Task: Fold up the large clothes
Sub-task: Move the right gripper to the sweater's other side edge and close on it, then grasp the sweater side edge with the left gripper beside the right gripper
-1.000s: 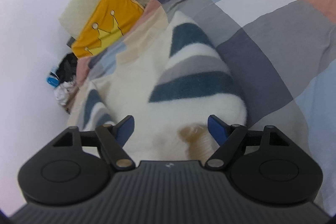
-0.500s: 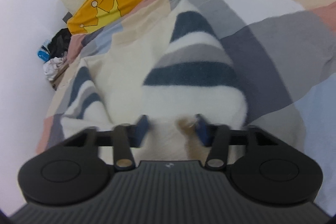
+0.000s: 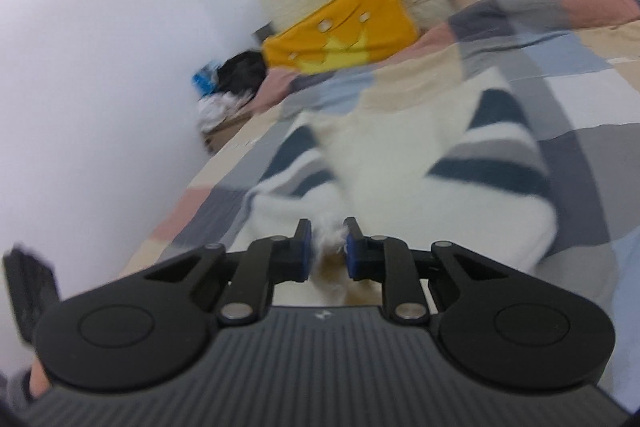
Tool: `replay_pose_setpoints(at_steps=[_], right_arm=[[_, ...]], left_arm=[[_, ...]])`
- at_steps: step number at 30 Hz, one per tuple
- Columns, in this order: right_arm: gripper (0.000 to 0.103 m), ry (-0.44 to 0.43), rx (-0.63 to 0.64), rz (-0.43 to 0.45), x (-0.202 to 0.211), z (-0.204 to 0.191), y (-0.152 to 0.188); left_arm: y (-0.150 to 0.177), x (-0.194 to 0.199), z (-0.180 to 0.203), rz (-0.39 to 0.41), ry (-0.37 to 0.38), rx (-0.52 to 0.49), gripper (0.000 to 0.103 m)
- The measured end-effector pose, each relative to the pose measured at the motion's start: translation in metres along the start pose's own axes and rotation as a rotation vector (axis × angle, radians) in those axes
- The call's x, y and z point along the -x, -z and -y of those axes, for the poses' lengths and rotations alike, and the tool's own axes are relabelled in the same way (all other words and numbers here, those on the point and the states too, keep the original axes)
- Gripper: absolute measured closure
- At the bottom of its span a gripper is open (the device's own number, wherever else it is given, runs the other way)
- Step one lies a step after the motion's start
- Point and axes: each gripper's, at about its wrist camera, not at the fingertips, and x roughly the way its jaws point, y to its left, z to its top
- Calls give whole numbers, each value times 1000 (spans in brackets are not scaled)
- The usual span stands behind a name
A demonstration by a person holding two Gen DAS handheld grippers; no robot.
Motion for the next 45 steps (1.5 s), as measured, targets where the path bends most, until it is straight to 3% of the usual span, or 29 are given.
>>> replay_pose_setpoints(at_steps=[11,13,17,19,21,22,26,31,36,38,40,42,45], right_arm=[[84,-36,147,-292,-9,-45,50],[83,-44,135,-298,-10,-44,51],[80,-144,32,-222,0,-36,42],[67,-138,20,-180,8,-36,41],[40,-123,-2,-149,12,-33,38],[39,-123,-21,-135,14,-30,37],[38,-101,-105,-68,18,-15,27],[38,1,-182,-4,14,7,16],[39,85,-240,-99,-14,23,21],[40,100,-232,-145,-25,23,26],[49,73,-234,-181,-33,22,30],[65,42,-260,-204,-40,24,34],[77,64,-272,-227,-45,27,38]], left_arm=[[0,7,-3,-12,18,38,33],[4,4,-1,-25,21,36,33],[9,-1,2,-50,29,33,33],[11,-4,2,-62,36,44,33],[13,-7,2,-72,44,54,33],[14,-9,2,-76,51,59,33],[15,-11,2,-75,57,62,33],[15,-16,-4,-81,111,120,34],[15,-28,-4,-102,205,200,34],[17,-34,0,-117,232,208,41],[19,-43,4,-131,240,214,46],[21,-53,5,-142,222,223,52],[24,-69,4,-141,199,223,67]])
